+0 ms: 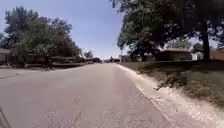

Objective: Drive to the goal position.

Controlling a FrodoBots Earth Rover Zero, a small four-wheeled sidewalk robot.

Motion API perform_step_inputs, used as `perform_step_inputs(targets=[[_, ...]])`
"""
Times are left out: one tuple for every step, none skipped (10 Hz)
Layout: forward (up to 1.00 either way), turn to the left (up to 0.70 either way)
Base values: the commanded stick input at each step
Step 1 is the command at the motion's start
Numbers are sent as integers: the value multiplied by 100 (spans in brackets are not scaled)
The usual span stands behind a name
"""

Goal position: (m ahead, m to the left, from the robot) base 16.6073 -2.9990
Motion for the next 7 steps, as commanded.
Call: perform_step_inputs(targets=[[70, 0], [70, 0], [70, 0], [70, 0], [70, 0], [70, 0], [70, 0]])
